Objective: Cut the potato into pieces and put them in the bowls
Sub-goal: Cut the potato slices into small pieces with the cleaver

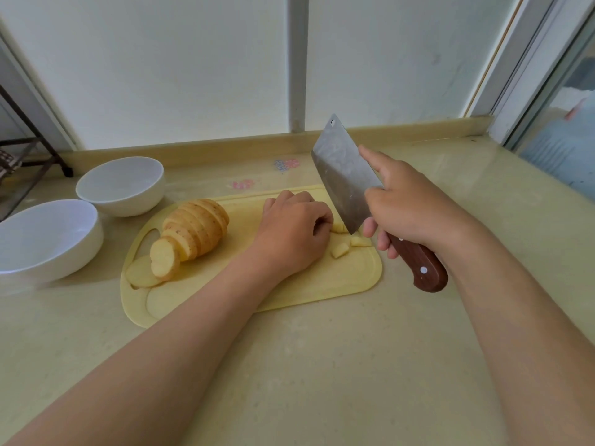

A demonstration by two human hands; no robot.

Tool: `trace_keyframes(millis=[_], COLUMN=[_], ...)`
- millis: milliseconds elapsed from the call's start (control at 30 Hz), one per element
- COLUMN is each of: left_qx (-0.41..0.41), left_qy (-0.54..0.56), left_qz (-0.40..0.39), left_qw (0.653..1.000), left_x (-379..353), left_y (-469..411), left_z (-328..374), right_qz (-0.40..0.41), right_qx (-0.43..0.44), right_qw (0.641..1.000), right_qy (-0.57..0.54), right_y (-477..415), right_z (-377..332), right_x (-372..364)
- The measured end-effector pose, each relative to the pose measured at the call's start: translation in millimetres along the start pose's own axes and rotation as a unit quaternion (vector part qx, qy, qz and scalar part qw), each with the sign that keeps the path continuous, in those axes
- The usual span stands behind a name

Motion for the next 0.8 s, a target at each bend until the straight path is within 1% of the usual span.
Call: trace_keyframes(millis=[167,333,533,667,800], left_qx=[-0.001,-0.007,-0.013,-0.025,-0.032], left_qy=[0.003,-0.009,-0.006,0.004,0.009], left_qz=[0.004,0.007,0.005,0.001,0.001], left_qw=[1.0,1.0,1.0,1.0,0.999], left_x=[0,-1,-1,-1,0], left_y=[1,1,1,1,2], left_z=[0,1,1,1,2], right_qz=[-0.001,-0.011,-0.032,-0.03,-0.017], right_qx=[-0.004,-0.002,-0.03,-0.014,-0.008], right_qw=[1.0,0.998,0.996,0.994,0.996], right_qy=[0.021,0.066,0.082,0.105,0.088], right_y=[3,5,4,-5,-10], right_z=[-3,-9,-12,-20,-20], right_x=[-5,-10,-7,-13,-15])
Point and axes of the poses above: each hand's wrist, its own y-axis away from the middle knuckle, its own x-axis out of the back of the hand, z = x × y, the point moved 2 cm from there along -y, towards the middle knuckle, and after that the axes turned 12 degrees about z, right-handed, at the moved point
